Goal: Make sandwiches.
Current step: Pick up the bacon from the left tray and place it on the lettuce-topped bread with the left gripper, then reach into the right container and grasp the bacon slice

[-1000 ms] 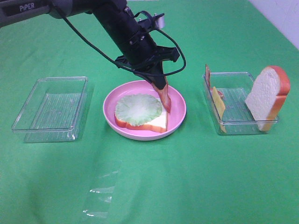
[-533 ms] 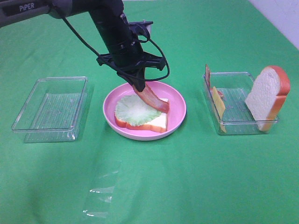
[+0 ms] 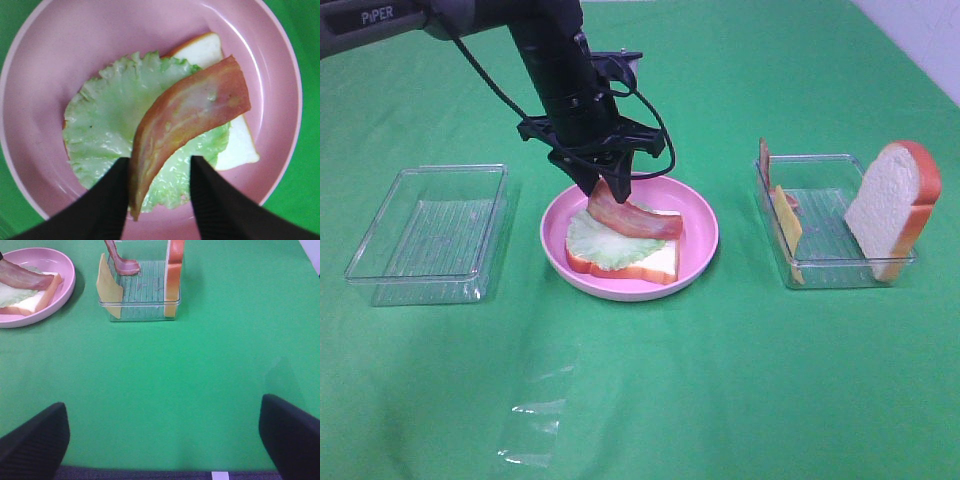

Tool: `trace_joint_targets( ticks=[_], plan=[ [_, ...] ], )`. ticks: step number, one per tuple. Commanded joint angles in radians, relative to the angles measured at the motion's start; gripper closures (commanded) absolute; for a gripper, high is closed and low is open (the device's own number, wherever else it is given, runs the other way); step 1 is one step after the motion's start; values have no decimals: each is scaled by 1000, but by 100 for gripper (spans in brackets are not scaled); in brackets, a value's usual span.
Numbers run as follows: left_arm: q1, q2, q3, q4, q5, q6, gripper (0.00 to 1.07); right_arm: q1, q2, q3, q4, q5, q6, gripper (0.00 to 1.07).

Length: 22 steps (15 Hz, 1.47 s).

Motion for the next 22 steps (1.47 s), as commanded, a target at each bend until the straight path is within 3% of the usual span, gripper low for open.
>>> trace_joint_targets(
  ticks=[1, 2, 7, 10, 12, 16, 19, 22],
  plan=[
    [-3, -3, -4, 67, 12, -73, 17, -5, -25, 2, 3, -5, 0, 9],
    [-3, -7, -5, 83, 18, -75, 4, -5, -25, 2, 3, -5, 0, 9],
    [-2, -19, -82, 118, 109, -73, 5, -5, -25, 2, 3, -5, 0, 9],
    [113, -115, -72, 229, 109, -6, 5, -5, -25, 2, 7, -5, 0, 9],
    [222, -147, -66, 229, 109, -6, 5, -5, -25, 2, 8, -5, 0, 9],
    [448, -165, -66, 133, 109, 38, 5, -5, -25, 2, 10, -5, 0, 9],
    [510, -165, -66, 105, 109, 50, 5, -5, -25, 2, 10, -5, 0, 9],
    [518, -165, -66, 108, 109, 63, 6, -5, -25, 2, 10, -5, 0, 9]
  ],
)
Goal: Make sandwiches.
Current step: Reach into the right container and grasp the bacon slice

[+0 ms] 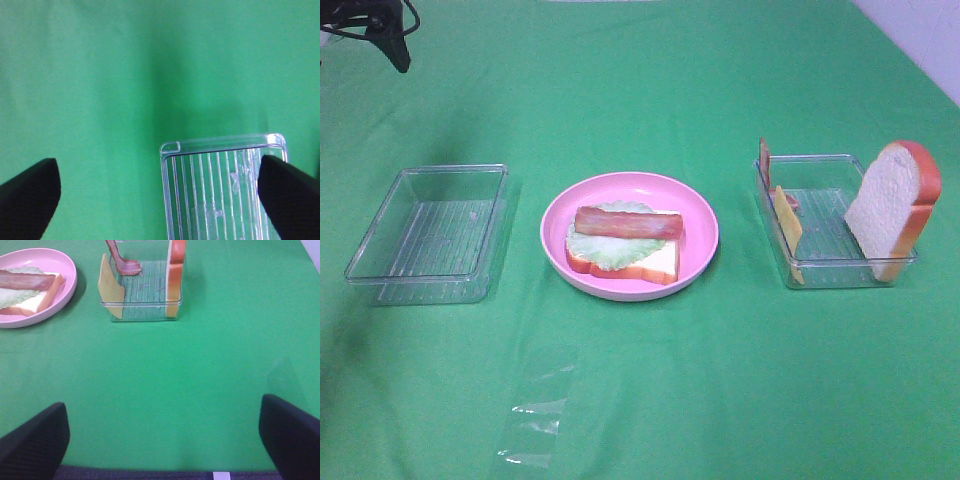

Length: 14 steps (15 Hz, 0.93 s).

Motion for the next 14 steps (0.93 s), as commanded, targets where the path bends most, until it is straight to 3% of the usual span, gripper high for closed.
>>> trace_joint_targets(
  ticks=[1, 3, 5, 10, 12, 13, 14],
  plan=[
    [-1, -21, 7, -28, 101, 14, 6, -5, -25, 2, 4, -5, 0, 9],
    [-5, -69, 22, -53, 101, 13, 6, -5, -25, 2, 4, -5, 0, 9],
    [-5, -174, 138, -45, 101, 15, 6, -5, -25, 2, 4, -5, 0, 9],
    [-5, -523, 646, 7, 101, 26, 6, -5, -25, 2, 4, -5, 0, 9],
    [-5, -713, 864, 9, 101, 32, 6, -5, -25, 2, 4, -5, 0, 9],
    [-5, -897, 1020, 15, 91, 27, 6, -5, -25, 2, 4, -5, 0, 9],
    [-5, -956, 1065, 15, 85, 22, 6, -5, -25, 2, 4, -5, 0, 9]
  ],
)
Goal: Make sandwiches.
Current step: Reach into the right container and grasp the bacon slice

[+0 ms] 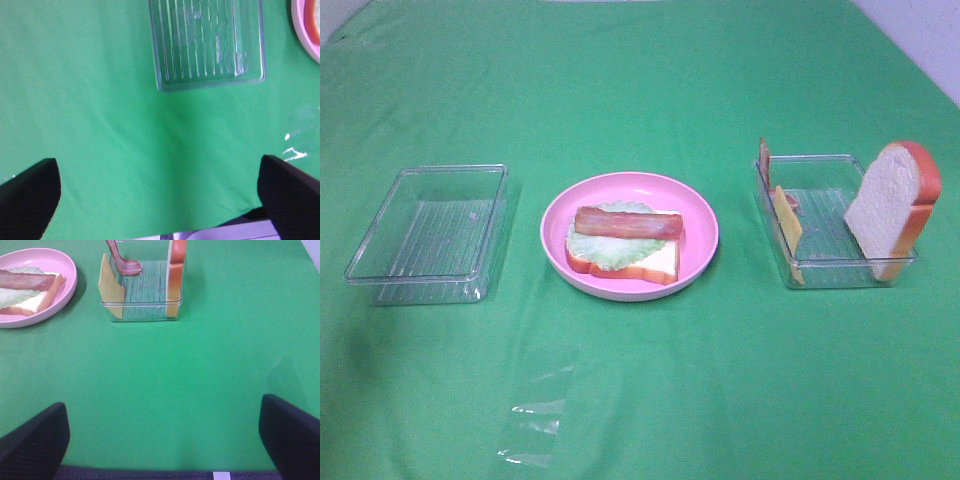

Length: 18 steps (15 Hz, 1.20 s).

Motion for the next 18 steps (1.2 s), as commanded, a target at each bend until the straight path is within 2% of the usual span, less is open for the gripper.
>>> trace_joint_targets(
  ticks=[1, 3, 6, 8, 9, 11, 18],
  plan=[
    [-4, -197, 155, 8, 82, -5, 6, -5, -25, 2, 4, -5, 0, 9],
    [-4, -385, 254, 11, 79, -5, 6, -5, -25, 2, 4, -5, 0, 9],
    [-4, -584, 335, 17, 73, -5, 6, -5, -25, 2, 4, -5, 0, 9],
    [-4, -742, 376, 36, 66, -5, 6, -5, -25, 2, 4, -5, 0, 9],
    [-4, -869, 412, 40, 49, -1, 6, -5, -25, 2, 4, -5, 0, 9],
    [-4, -1001, 477, 40, 6, 3, 6, -5, -25, 2, 4, -4, 0, 9],
    [-4, -1261, 722, 8, -132, 2, 6, -5, -25, 2, 4, -4, 0, 9]
  ],
)
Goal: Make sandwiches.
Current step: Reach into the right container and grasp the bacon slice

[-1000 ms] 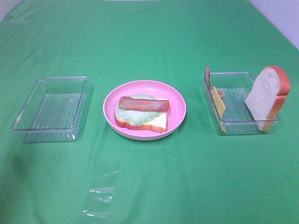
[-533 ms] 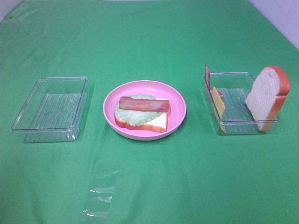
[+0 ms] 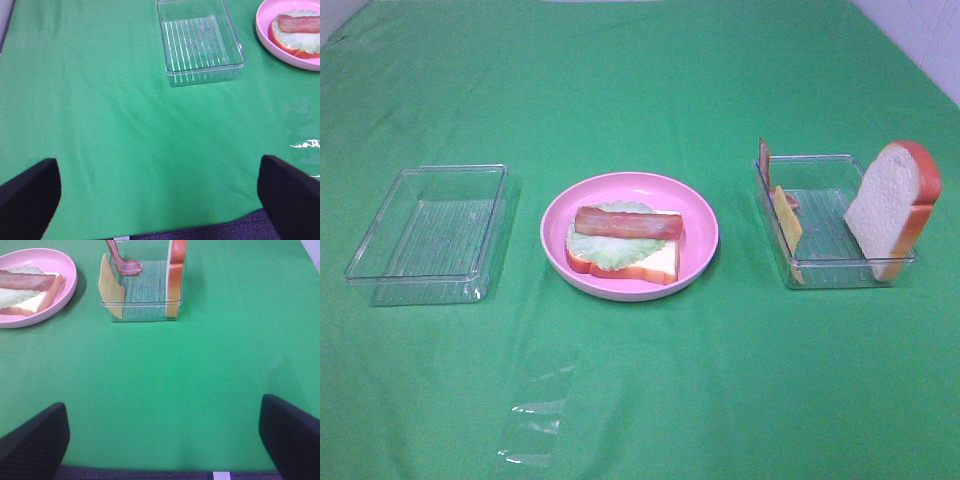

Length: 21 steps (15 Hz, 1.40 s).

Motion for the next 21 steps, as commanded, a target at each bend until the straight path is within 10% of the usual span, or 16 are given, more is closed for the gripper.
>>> trace_joint_targets(
  ticks=[1, 16, 21],
  plan=[
    [-4, -61, 45, -31, -26, -5, 6, -5, -25, 2, 4, -4, 0, 9],
    [-4, -227, 78, -39, -32, -12, 6, -4, 18, -3, 16, -10, 0, 9],
    [-4, -227, 78, -39, -32, -12, 6, -4, 587, -209, 95, -80, 21, 9]
  ],
)
